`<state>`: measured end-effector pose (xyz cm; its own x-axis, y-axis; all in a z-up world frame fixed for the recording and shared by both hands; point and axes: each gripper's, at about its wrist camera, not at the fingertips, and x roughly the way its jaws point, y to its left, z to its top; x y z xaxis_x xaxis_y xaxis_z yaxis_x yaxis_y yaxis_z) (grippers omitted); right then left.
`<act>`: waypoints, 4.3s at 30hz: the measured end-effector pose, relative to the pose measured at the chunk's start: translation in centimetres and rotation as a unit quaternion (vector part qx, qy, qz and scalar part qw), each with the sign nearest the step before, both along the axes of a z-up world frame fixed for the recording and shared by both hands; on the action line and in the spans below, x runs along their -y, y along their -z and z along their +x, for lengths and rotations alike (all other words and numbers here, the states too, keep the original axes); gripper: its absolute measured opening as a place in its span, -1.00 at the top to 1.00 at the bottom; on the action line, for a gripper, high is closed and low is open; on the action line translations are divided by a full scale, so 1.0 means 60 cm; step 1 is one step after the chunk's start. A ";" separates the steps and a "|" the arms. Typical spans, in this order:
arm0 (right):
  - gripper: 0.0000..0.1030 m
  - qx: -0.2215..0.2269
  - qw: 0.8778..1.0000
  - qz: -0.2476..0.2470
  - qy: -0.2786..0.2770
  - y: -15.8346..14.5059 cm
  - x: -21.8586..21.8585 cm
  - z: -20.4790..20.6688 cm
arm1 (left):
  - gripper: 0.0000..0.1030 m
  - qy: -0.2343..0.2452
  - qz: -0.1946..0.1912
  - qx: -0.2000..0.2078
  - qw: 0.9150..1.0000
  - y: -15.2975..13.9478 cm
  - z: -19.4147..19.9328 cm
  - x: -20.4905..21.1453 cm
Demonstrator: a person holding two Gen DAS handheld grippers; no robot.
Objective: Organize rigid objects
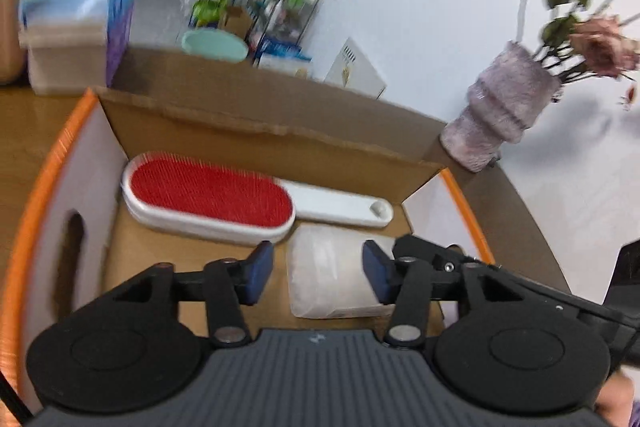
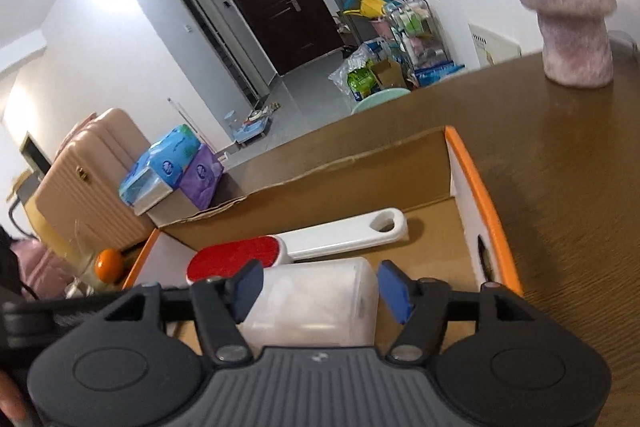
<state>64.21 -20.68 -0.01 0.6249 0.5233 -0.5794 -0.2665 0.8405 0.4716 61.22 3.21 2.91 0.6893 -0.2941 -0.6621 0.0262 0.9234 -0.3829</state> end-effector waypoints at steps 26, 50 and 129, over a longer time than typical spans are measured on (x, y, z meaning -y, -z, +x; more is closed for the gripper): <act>-0.62 0.151 0.984 -0.092 -0.022 -0.231 0.032 -0.331 | -1.00 -0.052 0.188 0.171 0.966 -0.195 -0.387 -0.008; -0.83 0.300 0.937 -0.177 -0.009 -0.145 0.026 -0.618 | -1.00 -0.064 0.217 0.256 0.940 -0.100 -0.643 0.040; 0.41 0.077 0.975 -0.202 0.052 0.072 0.120 -0.329 | 0.03 0.004 0.167 0.118 0.979 0.082 -0.394 0.084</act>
<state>44.49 -27.86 -4.33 0.7581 0.1997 -0.6208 -0.2106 0.9759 0.0568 37.58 -1.86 -2.04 0.8331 -0.0942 -0.5450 0.0855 0.9955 -0.0414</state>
